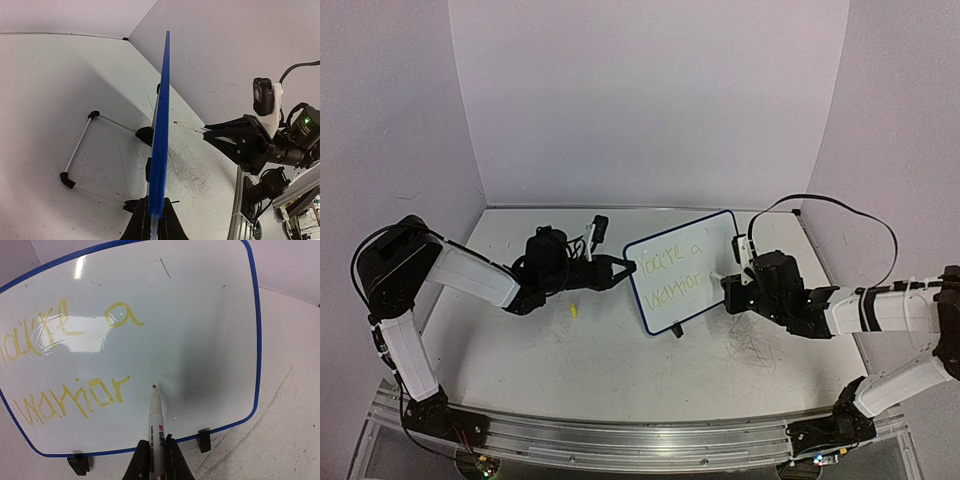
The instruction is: Write a sentence on the whiteboard
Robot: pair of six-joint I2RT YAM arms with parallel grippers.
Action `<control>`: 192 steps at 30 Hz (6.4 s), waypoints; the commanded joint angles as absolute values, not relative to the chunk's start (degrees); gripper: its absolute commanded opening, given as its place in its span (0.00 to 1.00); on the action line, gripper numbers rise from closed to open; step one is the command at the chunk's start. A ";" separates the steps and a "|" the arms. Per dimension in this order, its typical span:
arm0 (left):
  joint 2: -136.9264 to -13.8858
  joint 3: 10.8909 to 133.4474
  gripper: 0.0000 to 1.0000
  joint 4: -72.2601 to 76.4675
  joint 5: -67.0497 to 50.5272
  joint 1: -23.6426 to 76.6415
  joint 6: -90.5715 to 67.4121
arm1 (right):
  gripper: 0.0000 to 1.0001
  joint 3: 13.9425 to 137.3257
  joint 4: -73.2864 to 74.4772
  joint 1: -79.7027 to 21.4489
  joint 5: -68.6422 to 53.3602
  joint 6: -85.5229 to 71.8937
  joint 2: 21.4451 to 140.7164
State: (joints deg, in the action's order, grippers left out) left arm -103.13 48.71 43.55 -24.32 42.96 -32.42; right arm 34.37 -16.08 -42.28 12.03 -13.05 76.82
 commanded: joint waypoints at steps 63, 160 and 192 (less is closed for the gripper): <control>-101.43 48.85 0.00 41.83 -25.65 42.89 -32.08 | 0.00 37.65 -17.35 -40.86 9.01 -13.45 82.88; -101.34 48.78 0.00 41.79 -26.01 42.89 -32.16 | 0.00 40.51 -16.17 -39.20 12.04 -14.29 81.88; -101.20 48.66 0.00 41.83 -26.28 42.89 -32.09 | 0.00 37.53 -15.50 -38.43 13.55 -18.23 83.10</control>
State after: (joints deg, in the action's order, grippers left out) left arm -103.04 48.71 43.48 -24.43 42.96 -32.38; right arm 36.93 -15.40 -39.38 12.25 -16.77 82.48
